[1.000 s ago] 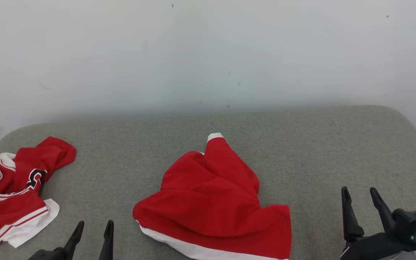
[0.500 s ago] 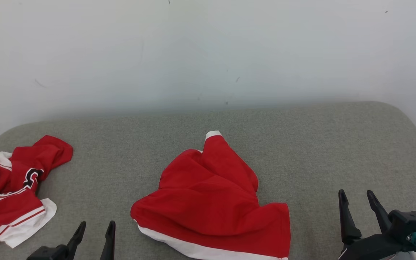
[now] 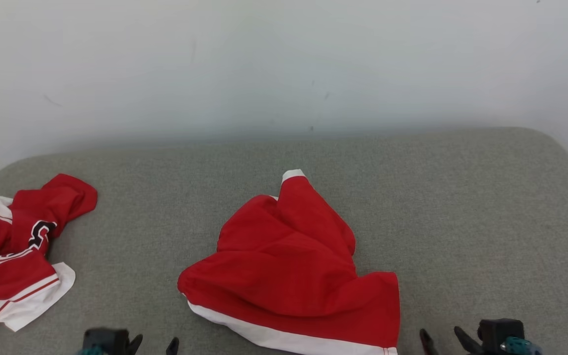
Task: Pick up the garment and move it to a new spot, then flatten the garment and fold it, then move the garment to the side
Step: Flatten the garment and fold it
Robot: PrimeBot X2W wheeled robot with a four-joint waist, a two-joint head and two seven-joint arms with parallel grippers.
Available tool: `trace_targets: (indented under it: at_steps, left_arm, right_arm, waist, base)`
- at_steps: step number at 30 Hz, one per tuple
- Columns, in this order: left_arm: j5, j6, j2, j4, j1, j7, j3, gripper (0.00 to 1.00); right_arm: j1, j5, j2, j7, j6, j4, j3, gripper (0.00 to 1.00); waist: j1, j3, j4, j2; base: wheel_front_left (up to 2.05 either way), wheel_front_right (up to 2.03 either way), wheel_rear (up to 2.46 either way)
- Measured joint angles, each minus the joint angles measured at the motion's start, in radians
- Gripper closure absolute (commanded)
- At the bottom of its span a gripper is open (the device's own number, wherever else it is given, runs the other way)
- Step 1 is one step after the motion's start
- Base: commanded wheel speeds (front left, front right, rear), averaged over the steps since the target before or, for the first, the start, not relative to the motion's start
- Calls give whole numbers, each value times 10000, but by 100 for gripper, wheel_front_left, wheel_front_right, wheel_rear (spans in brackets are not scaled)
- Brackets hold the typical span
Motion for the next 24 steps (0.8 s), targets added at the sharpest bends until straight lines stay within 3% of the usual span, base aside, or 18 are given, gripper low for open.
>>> trace_targets:
  at_steps: [9,17,24]
  left_arm:
    - [12,-474,58,815,-1840,1275,-247,0]
    - [-4,-949,-59,1682,-3561,1996,-407,0]
    - [-2,-1266,-69,2293,-4002,2391,-644,0]
  right_arm:
    - [-342,-102,236,1267,46,-487,1039,0]
    - [-1016,-309,249,2096,29,-470,1283,0]
    - [-1051,-314,311,2648,-44,-376,1450,0]
  waist:
    - [2,718,1,0]
    - [3,1540,-151,1]
    - [3,1948,-300,1]
  base:
    - [0,0,0]
    - [0,0,0]
    - [0,0,0]
